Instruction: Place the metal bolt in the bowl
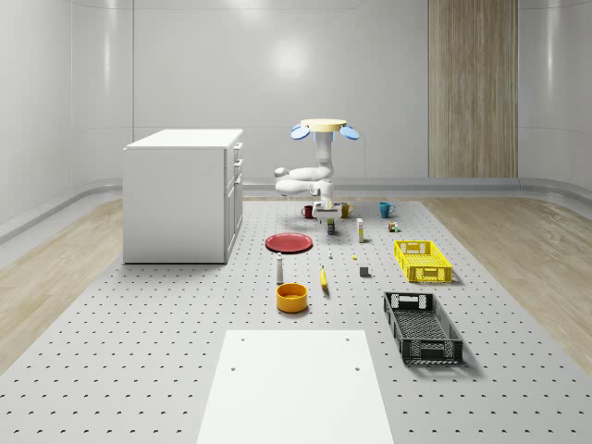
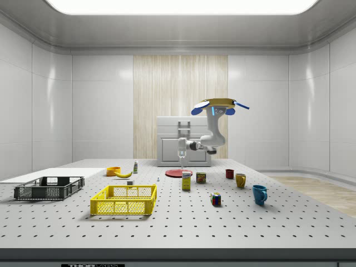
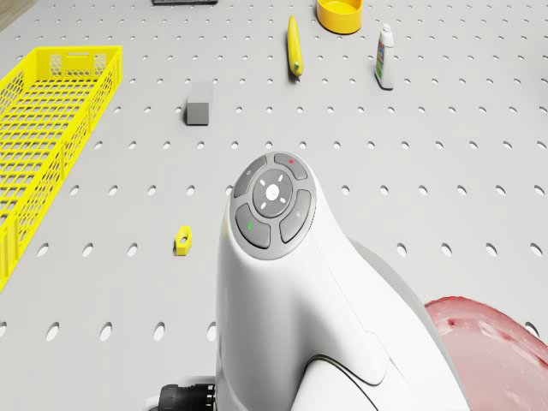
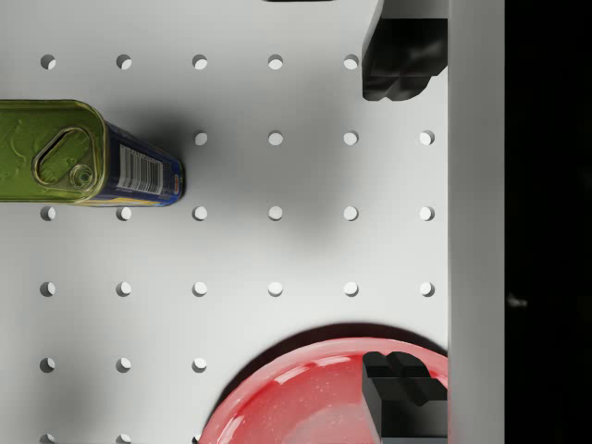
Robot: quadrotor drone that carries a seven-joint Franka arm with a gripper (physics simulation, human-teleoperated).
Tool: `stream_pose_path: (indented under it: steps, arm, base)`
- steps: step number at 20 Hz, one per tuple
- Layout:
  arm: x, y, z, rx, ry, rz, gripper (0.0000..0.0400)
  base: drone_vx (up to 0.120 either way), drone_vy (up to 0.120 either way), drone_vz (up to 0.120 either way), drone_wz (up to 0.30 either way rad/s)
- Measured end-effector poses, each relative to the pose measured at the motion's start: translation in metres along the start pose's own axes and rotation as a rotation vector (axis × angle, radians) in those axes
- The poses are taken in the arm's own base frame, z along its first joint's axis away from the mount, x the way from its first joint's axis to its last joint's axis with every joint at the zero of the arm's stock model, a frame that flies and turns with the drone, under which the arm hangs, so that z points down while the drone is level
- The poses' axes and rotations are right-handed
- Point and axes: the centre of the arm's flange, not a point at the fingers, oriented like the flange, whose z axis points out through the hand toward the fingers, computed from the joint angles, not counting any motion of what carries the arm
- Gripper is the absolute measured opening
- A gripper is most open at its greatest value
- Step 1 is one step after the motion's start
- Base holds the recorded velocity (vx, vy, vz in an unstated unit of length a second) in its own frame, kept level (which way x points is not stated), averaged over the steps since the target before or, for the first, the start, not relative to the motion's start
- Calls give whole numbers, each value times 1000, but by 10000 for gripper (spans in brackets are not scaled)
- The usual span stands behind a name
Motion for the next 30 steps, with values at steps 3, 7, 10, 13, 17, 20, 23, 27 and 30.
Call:
stream_pose_path:
  steps: [3, 7, 10, 13, 17, 20, 23, 27, 30]
  arm:
    - [0, 0, 0, 0, 0, 0, 400]
    - [0, 0, 0, 0, 0, 0, 400]
    - [0, 0, 0, 0, 0, 0, 400]
    - [0, 0, 0, 0, 0, 0, 400]
    - [0, 0, 0, 0, 0, 0, 400]
    - [0, 0, 0, 0, 0, 0, 400]
    - [0, 0, 0, 0, 0, 0, 400]
    - [0, 0, 0, 0, 0, 0, 400]
    - [0, 0, 0, 0, 0, 0, 400]
  base:
    - [120, 0, 0, 0]
    - [120, 0, -60, 0]
    - [120, 0, -120, 0]
    - [120, 0, -67, 0]
    - [120, 0, -80, 0]
    - [120, 0, -93, 0]
    - [120, 0, 0, 0]
    - [120, 0, 0, 0]
    - [120, 0, 0, 0]
